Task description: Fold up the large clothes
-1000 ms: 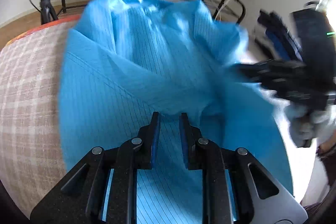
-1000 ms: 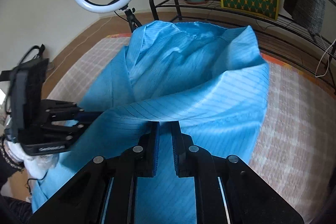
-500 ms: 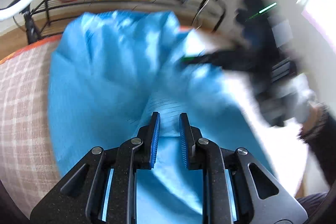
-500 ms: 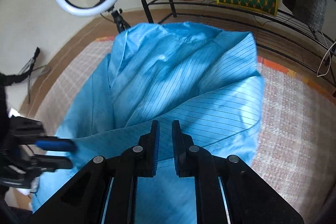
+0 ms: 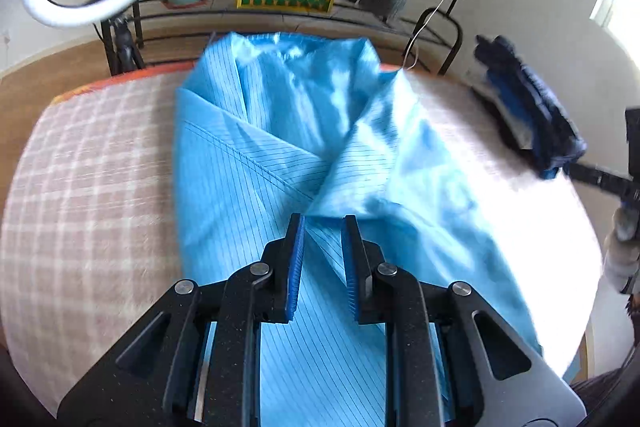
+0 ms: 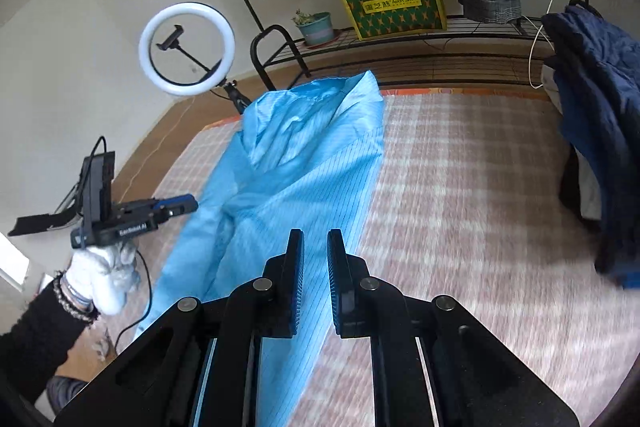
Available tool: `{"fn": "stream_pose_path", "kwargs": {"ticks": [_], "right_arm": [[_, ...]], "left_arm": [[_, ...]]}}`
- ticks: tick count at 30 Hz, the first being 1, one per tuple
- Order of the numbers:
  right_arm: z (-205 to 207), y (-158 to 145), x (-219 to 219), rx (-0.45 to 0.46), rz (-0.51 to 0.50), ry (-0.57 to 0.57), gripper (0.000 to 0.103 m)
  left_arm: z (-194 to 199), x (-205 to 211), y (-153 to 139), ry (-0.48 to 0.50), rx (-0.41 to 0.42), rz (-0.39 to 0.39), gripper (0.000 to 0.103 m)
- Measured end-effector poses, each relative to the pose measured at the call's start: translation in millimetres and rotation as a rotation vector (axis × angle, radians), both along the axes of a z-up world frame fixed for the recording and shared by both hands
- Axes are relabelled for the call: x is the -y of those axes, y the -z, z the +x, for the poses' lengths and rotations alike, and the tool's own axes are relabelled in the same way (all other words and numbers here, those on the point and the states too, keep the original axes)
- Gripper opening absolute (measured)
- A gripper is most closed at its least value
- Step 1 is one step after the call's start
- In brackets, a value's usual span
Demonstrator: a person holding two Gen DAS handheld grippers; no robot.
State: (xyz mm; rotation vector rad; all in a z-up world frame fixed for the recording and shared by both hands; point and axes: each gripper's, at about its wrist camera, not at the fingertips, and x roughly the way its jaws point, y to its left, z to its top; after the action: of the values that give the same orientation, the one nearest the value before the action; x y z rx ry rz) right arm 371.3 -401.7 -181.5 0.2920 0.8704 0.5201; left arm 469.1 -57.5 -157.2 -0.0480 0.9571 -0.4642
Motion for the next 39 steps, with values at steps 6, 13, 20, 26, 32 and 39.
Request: {"fn": "stream_pose_path", "kwargs": {"ticks": [6, 13, 20, 26, 32, 39], "right_arm": [[-100, -28, 4, 0.029, -0.001, -0.014, 0.022], [-198, -33, 4, 0.06, 0.052, -0.045, 0.06], [-250, 6, -4, -0.024, 0.045, -0.098, 0.06], [-264, 58, -14, -0.134, 0.041, -0.128, 0.06], [-249, 109, -21, -0.251, 0.097, -0.146, 0.06], [-242, 132, -28, -0.286, 0.122, -0.194, 0.061]], "left_arm": [[-87, -35, -66, 0.022, 0.011, -0.106, 0.053], [-205, -76, -75, -0.004, -0.031, -0.154, 0.066], [-269, -107, 3, -0.102, -0.243, -0.249, 0.066], [-289, -112, 61, -0.129, -0.375, -0.293, 0.066], [-288, -99, 81, -0.09, -0.422, -0.304, 0.072], [-293, -107, 88, -0.094, -0.441, -0.363, 0.072]]}}
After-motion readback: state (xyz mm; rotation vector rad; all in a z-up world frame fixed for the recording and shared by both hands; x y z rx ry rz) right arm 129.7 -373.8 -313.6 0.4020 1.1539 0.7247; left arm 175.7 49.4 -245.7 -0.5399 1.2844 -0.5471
